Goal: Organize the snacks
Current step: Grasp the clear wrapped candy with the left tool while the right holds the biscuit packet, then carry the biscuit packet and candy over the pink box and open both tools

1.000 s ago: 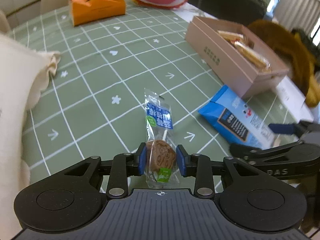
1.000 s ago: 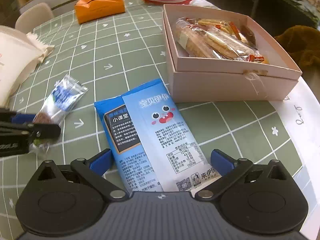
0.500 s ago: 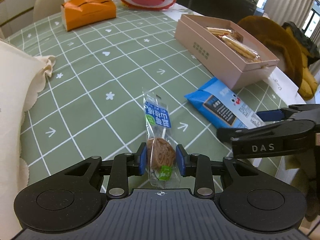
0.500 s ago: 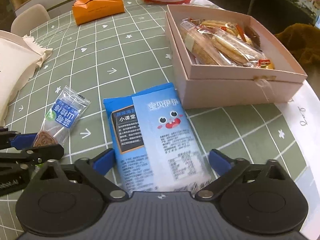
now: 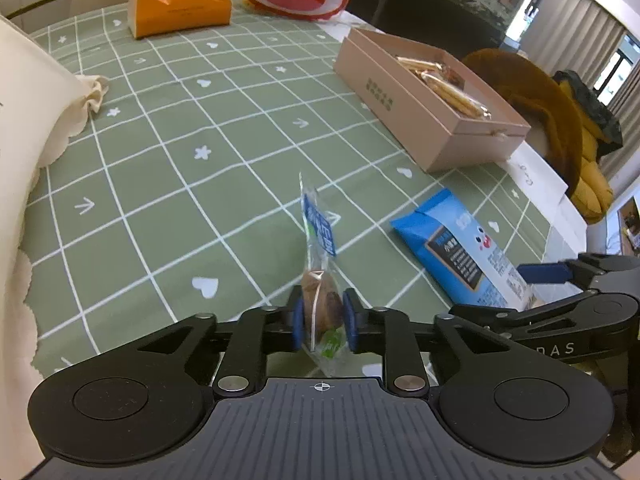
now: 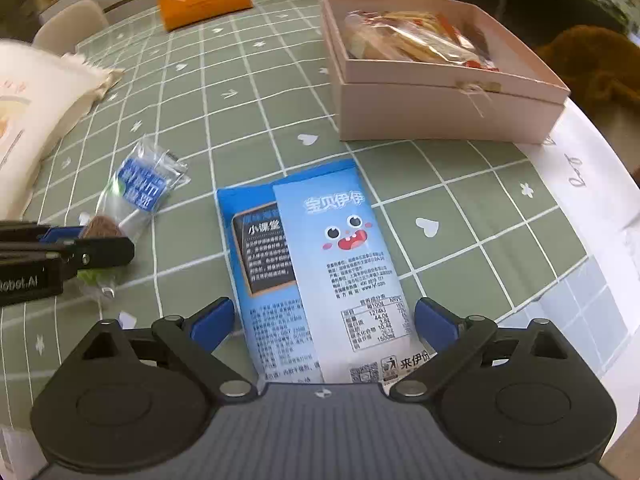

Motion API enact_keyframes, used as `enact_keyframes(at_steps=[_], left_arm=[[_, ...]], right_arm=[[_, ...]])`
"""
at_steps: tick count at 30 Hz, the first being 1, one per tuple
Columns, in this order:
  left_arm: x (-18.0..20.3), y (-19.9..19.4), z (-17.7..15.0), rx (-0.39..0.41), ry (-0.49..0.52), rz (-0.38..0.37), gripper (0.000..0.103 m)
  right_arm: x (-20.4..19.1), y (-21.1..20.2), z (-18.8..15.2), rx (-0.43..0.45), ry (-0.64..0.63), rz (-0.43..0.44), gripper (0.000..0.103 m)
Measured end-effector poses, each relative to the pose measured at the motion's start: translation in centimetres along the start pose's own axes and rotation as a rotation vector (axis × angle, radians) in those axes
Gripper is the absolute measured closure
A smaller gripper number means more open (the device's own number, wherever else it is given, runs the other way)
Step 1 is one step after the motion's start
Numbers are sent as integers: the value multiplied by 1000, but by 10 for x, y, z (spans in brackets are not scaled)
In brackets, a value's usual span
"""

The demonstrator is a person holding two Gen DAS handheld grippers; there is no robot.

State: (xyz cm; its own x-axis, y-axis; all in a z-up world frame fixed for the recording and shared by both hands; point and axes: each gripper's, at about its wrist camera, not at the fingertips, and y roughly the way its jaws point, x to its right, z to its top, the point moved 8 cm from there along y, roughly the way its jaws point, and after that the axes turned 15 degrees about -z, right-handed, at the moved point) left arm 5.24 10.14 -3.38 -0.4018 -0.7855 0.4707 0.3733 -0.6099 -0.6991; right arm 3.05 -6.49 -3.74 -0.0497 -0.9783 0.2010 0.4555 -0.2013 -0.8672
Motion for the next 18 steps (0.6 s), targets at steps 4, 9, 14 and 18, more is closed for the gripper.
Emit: enact_keyframes(at_steps=[4, 9, 14, 18], left_arm=[[2, 1, 0, -10, 5, 19, 80], [4, 3, 2, -28, -5, 45, 81], [7, 6, 2, -37, -16, 44, 86], [15, 9, 2, -41, -13, 19, 87]], right_arm=[[0, 5, 3, 29, -16, 0, 0], [-2, 12, 16, 54, -6, -1, 0], [2, 5, 17, 64, -14, 9, 18], [15, -1, 9, 42, 15, 26, 22]])
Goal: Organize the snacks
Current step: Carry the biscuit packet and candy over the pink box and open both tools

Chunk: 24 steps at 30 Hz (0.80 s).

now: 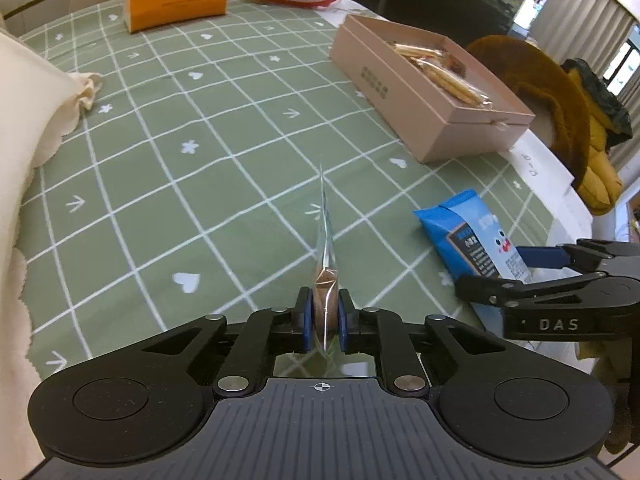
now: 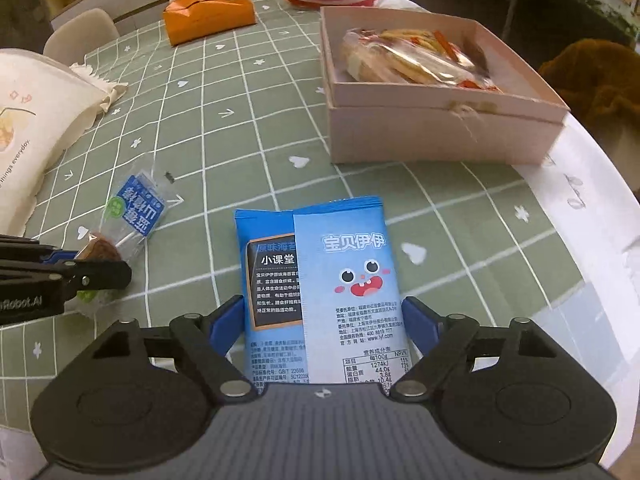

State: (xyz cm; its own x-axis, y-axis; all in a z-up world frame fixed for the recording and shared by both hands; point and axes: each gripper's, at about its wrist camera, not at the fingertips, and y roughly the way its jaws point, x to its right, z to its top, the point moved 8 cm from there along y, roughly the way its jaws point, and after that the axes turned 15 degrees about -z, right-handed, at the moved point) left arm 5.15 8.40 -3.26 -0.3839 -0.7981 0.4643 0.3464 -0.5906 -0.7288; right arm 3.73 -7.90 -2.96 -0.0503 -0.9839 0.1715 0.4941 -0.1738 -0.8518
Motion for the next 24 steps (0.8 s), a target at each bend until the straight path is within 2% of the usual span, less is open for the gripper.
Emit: enact_keyframes(at_steps=[4, 7, 9, 12, 14, 16, 19, 20, 22, 24], left_arm=[[18, 3, 7, 10, 16, -25, 88], [46, -10, 40, 84, 27, -89, 88], [71, -28, 77, 163, 54, -158, 88], [104, -50, 133, 258, 113, -175, 87], [117, -52, 166, 300, 96, -207, 86], [124, -43, 194, 307, 48, -249, 86], [118, -4, 224, 289, -45, -310, 84], [110, 15, 230, 282, -80, -302, 84], [95, 44, 229, 261, -107, -233, 84], [83, 57, 224, 270, -121, -192, 84]], right_arm=[[22, -14, -1, 8, 27, 4, 23], [44, -37, 18, 60, 45, -11, 23], [65, -64, 44, 136, 63, -15, 23], [101, -112, 100, 283, 88, -49, 23], [125, -136, 140, 349, 105, -73, 23], [142, -150, 171, 385, 120, -58, 22], [160, -154, 206, 423, 117, -60, 22], [163, -150, 215, 427, 110, -55, 22], [168, -135, 229, 410, 100, -46, 22], [170, -111, 240, 370, 101, -26, 22]])
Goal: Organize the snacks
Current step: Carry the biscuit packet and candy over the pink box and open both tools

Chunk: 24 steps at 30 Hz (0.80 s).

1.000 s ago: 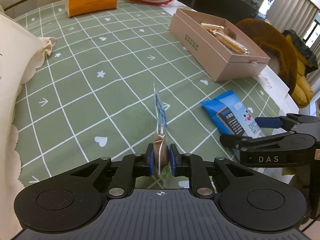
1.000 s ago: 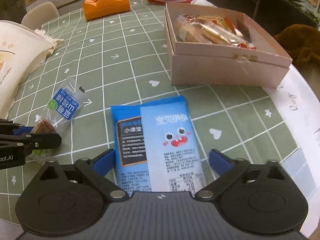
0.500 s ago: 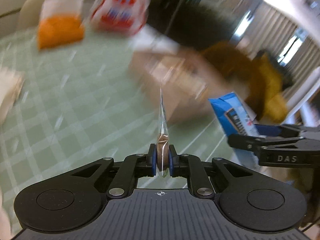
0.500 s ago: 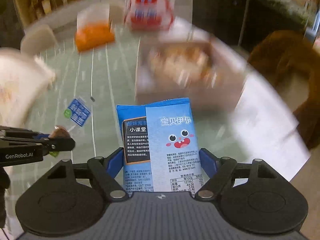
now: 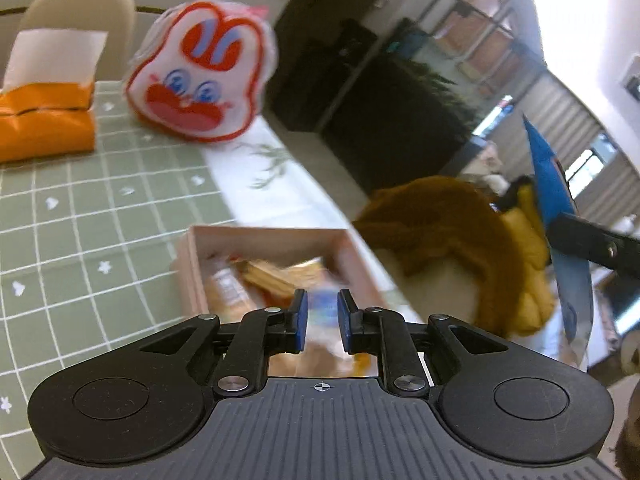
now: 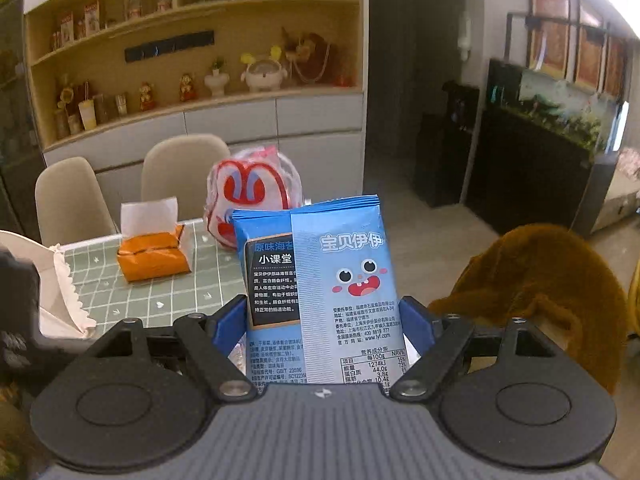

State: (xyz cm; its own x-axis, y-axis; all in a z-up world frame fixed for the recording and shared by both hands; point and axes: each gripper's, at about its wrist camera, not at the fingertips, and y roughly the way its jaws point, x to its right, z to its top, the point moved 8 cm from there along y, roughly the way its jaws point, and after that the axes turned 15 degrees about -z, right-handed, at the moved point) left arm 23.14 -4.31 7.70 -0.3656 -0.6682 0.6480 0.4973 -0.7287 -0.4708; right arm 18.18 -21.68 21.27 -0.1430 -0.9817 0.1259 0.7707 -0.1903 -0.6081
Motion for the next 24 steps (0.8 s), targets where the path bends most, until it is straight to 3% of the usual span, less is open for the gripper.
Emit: enact_keyframes(at_steps=[3, 6, 11, 15, 21, 24], left_arm=[[-17, -9, -12, 39, -38, 50, 84], [-22, -23, -27, 65, 9, 132, 84], [-20, -38, -66, 109, 44, 201, 84], [-11, -35, -108, 122, 50, 241, 84], [11, -28, -172, 118, 192, 357, 84], [8, -22, -191, 101, 187, 399, 84]], right_arm=[[-4, 44, -9, -78, 31, 46, 21], [-21, 85, -26, -134, 66, 112, 14], [-36, 129, -61, -217, 91, 144, 14], [-34, 118, -95, -204, 47, 162, 13], [-17, 69, -178, -120, -36, 108, 12], [-9, 64, -221, -144, -24, 100, 12]])
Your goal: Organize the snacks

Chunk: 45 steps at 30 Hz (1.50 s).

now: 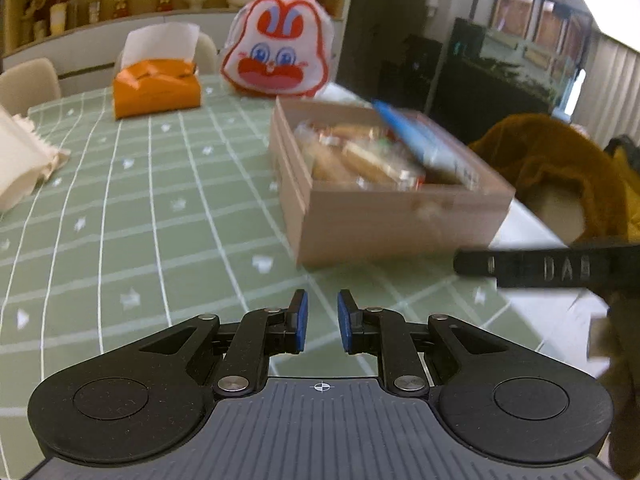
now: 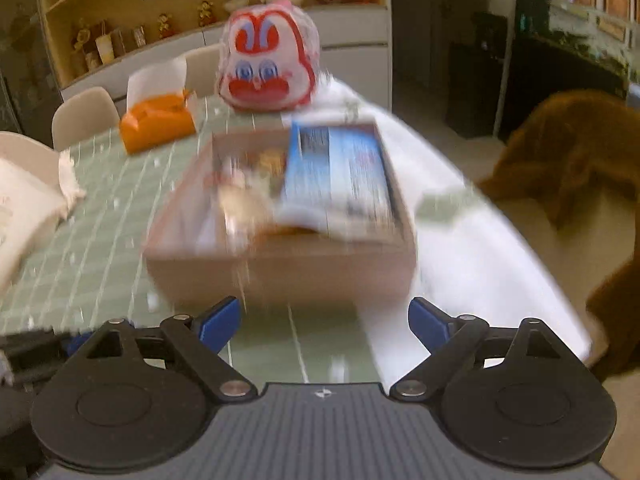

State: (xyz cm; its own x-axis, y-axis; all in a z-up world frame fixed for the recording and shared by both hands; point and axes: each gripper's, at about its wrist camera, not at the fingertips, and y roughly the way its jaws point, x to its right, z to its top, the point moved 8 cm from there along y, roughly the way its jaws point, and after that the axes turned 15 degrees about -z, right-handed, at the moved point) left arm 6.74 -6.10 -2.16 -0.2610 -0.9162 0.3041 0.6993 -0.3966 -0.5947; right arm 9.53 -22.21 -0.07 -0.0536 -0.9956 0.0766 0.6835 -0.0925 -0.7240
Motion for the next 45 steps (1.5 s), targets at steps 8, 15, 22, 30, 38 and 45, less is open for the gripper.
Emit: enact_keyframes(at_steps=[8, 15, 22, 30, 38, 45], left_arm=[[8, 12, -16, 36, 91, 56, 83], [11, 20, -12, 36, 129, 90, 82], [11, 23, -10, 44, 102, 91, 82], [11, 23, -10, 43, 103, 86, 82], [11, 23, -10, 42, 104, 87, 82], [11, 23, -10, 42, 104, 87, 82]], right_arm=[[-1, 22, -38, -17, -18, -43, 1], [2, 33, -37, 35, -25, -106, 0], [1, 29, -40, 107, -18, -99, 0], [2, 27, -42, 106, -15, -99, 0], [2, 27, -42, 106, -15, -99, 0], [2, 27, -42, 106, -15, -99, 0]])
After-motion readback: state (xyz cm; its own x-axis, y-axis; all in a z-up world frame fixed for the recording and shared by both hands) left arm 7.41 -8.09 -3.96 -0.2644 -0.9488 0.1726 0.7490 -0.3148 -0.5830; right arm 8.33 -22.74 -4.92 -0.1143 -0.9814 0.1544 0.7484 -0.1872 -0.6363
